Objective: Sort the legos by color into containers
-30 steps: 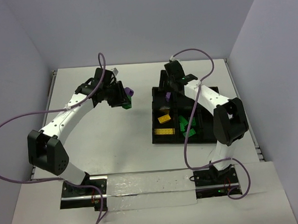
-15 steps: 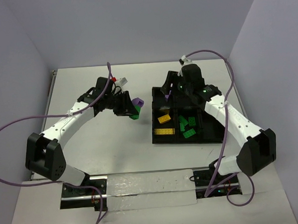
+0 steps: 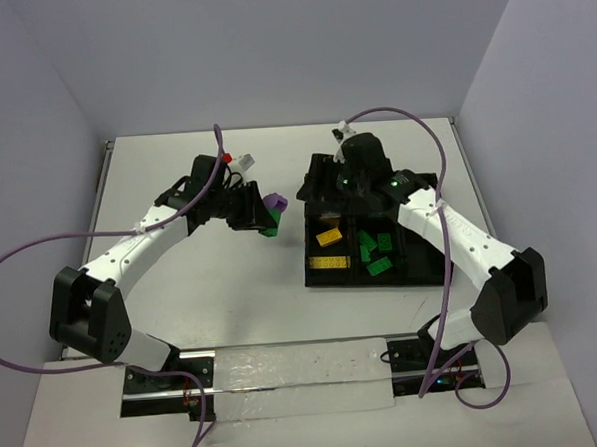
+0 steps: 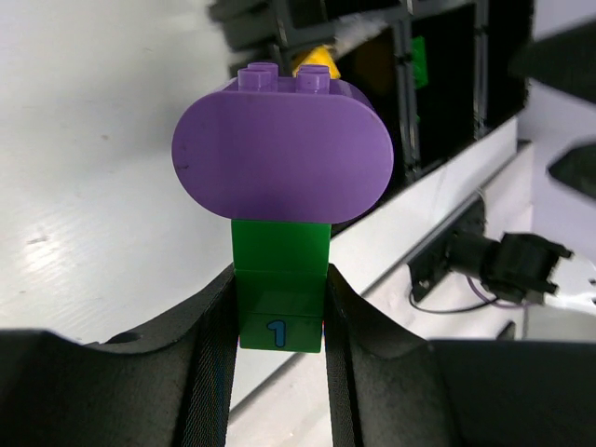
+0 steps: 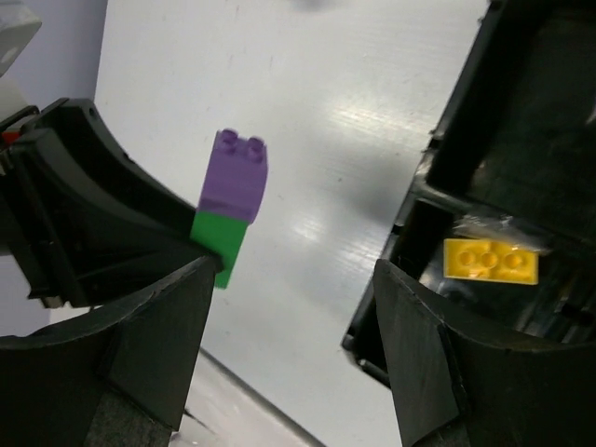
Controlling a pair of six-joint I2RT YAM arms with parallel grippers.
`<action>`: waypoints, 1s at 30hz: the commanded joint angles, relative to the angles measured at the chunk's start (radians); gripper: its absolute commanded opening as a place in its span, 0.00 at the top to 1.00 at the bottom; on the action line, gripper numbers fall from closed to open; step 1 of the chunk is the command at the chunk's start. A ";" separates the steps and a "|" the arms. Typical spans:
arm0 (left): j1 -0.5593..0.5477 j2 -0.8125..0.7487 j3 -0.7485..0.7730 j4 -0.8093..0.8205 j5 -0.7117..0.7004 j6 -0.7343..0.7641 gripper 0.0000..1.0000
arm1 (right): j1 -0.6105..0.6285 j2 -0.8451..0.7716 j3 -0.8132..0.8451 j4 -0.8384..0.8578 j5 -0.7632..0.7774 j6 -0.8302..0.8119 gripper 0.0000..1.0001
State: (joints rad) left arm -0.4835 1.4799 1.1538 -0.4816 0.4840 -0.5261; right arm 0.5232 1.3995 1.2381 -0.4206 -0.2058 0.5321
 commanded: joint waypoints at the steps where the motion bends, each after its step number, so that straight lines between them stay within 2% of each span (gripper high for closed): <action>1: -0.004 -0.002 0.031 0.023 -0.097 0.020 1.00 | 0.051 0.017 0.045 0.019 0.068 0.112 0.23; 11: -0.004 -0.004 0.029 0.021 -0.127 0.035 1.00 | 0.080 0.141 0.126 0.078 0.071 0.184 0.20; 23: -0.004 -0.026 0.017 0.017 -0.117 0.039 1.00 | 0.123 0.300 0.238 0.089 0.008 0.182 0.19; 27: -0.004 -0.027 0.018 0.020 -0.107 0.040 1.00 | 0.123 0.318 0.228 0.121 -0.019 0.203 0.23; 30: -0.006 -0.031 0.022 0.019 -0.105 0.040 1.00 | 0.123 0.334 0.228 0.147 -0.032 0.214 0.33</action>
State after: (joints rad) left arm -0.4835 1.4834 1.1538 -0.4828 0.3668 -0.5082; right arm 0.6430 1.7149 1.4273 -0.3502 -0.2088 0.7262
